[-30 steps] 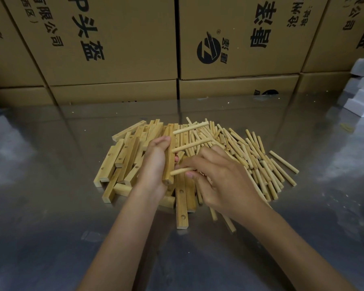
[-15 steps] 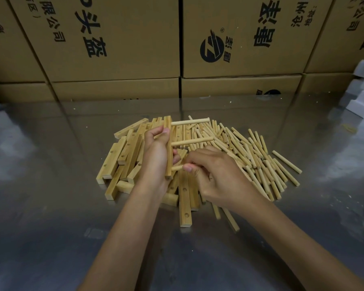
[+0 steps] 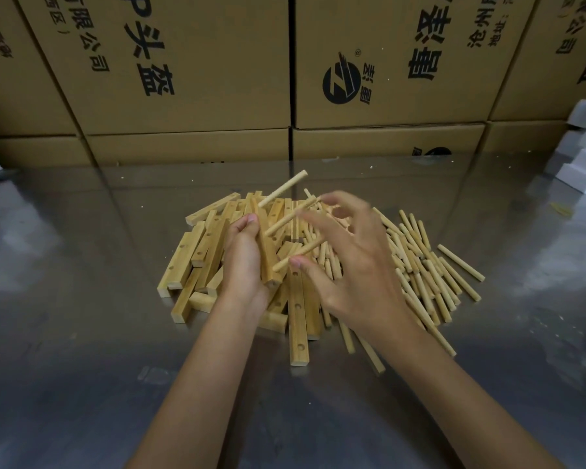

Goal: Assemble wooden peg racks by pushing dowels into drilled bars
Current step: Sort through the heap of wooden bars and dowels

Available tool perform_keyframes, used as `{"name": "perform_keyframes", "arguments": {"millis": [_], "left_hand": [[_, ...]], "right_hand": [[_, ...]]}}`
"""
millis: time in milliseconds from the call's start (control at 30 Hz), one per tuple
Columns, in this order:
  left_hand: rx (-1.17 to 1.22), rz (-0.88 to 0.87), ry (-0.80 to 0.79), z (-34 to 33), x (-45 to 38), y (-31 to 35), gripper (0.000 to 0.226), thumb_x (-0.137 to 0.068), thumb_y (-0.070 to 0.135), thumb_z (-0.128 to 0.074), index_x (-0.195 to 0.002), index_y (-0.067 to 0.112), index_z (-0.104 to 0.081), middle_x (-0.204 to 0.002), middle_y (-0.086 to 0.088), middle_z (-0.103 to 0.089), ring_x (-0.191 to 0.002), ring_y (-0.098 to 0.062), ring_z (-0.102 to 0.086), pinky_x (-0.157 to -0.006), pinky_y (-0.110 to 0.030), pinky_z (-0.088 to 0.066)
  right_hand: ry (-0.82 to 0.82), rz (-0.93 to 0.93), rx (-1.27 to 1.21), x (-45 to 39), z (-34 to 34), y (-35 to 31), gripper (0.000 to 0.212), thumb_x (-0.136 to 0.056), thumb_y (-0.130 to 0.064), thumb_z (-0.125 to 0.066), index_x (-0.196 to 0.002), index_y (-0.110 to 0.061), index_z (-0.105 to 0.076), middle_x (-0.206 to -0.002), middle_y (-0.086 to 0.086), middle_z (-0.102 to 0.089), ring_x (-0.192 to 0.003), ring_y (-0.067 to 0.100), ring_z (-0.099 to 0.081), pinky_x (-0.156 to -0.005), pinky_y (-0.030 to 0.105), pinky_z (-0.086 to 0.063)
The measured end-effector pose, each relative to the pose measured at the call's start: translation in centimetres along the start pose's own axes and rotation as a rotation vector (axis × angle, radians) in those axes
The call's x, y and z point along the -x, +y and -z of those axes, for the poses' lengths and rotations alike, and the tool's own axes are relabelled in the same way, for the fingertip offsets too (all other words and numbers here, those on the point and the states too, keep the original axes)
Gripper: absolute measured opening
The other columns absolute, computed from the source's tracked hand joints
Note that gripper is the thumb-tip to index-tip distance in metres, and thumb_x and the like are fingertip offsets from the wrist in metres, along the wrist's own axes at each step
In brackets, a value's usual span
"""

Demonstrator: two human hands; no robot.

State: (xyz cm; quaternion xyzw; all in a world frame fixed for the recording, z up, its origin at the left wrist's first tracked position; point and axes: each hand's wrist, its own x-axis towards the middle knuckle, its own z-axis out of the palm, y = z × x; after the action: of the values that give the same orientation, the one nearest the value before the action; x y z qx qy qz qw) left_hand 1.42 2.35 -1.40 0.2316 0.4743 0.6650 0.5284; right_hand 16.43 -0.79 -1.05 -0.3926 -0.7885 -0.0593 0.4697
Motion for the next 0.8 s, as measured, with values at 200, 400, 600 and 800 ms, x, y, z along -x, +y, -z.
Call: {"name": "perform_keyframes", "arguments": {"millis": [200, 400, 600, 800], "left_hand": [[0.084, -0.008, -0.039, 0.2, -0.3, 0.1, 0.020, -0.105, 0.026, -0.049, -0.122, 0.023, -0.059, -0.115, -0.009, -0.070, -0.106, -0.027, -0.070, -0.086, -0.052, -0.060], [0.067, -0.022, -0.125, -0.6, 0.1, -1.1, 0.016, -0.104, 0.021, -0.053, -0.120, 0.019, -0.055, -0.106, -0.008, -0.072, -0.092, -0.022, -0.074, -0.064, -0.033, -0.059], [0.045, 0.042, -0.272, -1.0, 0.2, -1.6, 0.032, -0.101, 0.012, -0.055, -0.131, 0.019, -0.050, -0.121, -0.014, -0.069, -0.101, -0.026, -0.074, -0.071, -0.037, -0.062], [-0.115, 0.039, -0.335, -1.3, 0.2, -2.2, 0.036, -0.096, 0.012, -0.064, -0.129, 0.024, -0.057, -0.127, -0.006, -0.067, -0.113, -0.025, -0.068, -0.078, -0.040, -0.062]], "right_hand": [[-0.041, -0.491, -0.312, 1.4, -0.1, 0.4, 0.045, -0.088, -0.055, -0.064, -0.124, -0.034, -0.048, -0.102, -0.016, -0.056, -0.092, 0.004, -0.057, -0.076, 0.026, -0.052], [-0.135, -0.565, -0.354, 1.5, -1.1, 0.4, 0.026, -0.086, -0.050, -0.068, -0.096, -0.027, -0.073, -0.070, -0.008, -0.066, -0.065, 0.008, -0.057, -0.055, 0.024, -0.047], [-0.095, -0.727, -0.374, 0.8, 0.2, 3.4, 0.022, -0.084, -0.042, -0.075, -0.098, -0.025, -0.078, -0.078, -0.011, -0.071, -0.072, 0.004, -0.064, -0.061, 0.019, -0.049], [0.058, -0.913, -0.136, -0.1, 2.3, 11.5, 0.034, -0.080, -0.045, -0.079, -0.099, -0.017, -0.079, -0.102, -0.005, -0.066, -0.085, 0.005, -0.058, -0.072, 0.022, -0.044]]}}
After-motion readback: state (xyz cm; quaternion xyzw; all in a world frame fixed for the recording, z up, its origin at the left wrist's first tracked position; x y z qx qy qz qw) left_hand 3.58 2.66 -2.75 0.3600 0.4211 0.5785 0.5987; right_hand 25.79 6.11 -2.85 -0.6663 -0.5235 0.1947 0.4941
